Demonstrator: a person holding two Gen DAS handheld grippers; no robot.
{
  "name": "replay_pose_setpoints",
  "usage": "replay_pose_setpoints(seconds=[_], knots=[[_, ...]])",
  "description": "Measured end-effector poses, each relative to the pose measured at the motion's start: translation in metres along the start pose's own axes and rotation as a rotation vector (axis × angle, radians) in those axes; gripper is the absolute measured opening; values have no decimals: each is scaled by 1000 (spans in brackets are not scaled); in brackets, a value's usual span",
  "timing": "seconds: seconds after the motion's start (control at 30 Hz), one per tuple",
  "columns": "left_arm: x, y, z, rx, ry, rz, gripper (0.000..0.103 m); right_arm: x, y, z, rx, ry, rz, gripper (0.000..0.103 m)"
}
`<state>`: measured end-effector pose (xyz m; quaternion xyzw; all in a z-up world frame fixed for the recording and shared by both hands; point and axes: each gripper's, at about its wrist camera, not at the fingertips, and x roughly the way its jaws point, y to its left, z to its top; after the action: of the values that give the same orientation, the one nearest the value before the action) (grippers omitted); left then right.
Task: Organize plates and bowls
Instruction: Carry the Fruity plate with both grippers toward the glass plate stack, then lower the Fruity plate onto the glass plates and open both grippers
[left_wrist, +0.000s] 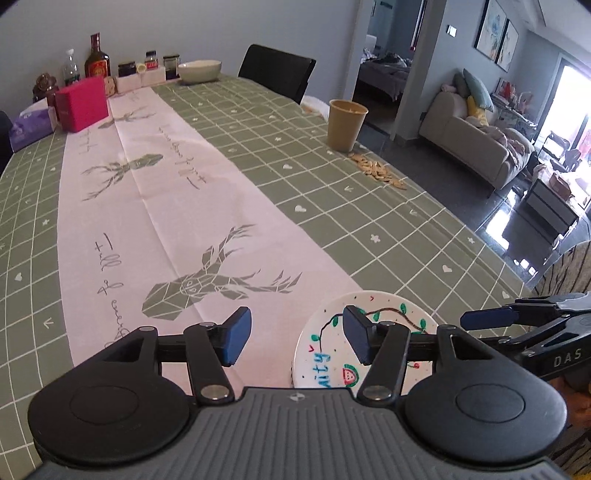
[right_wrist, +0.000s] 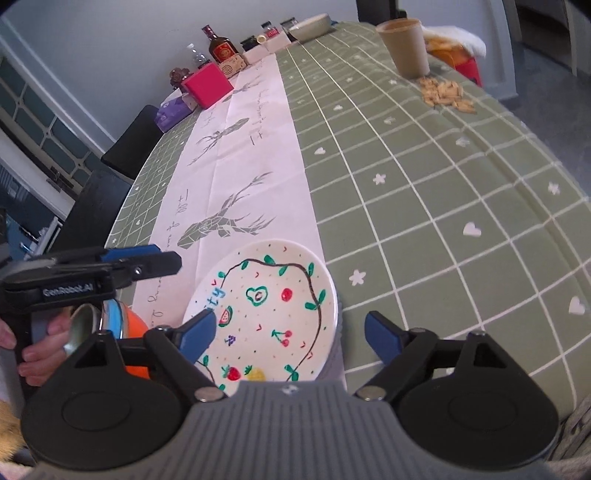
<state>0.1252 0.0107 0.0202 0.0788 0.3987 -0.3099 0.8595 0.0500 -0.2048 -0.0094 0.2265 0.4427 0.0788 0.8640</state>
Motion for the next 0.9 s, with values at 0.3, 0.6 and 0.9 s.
replay_pose_setpoints(seconds=[0.3,0.6,0.9], knots=[[-49,-12,2,22,-154,89,74,2,24,6,-45,-58,15,100],[-109,19,-6,-311,-266,90,78,-3,62,-13,-142,-114,33,100],[-155,40,-36,-382,-348,243,79,-4,94,-20,-156,-85,124,100]])
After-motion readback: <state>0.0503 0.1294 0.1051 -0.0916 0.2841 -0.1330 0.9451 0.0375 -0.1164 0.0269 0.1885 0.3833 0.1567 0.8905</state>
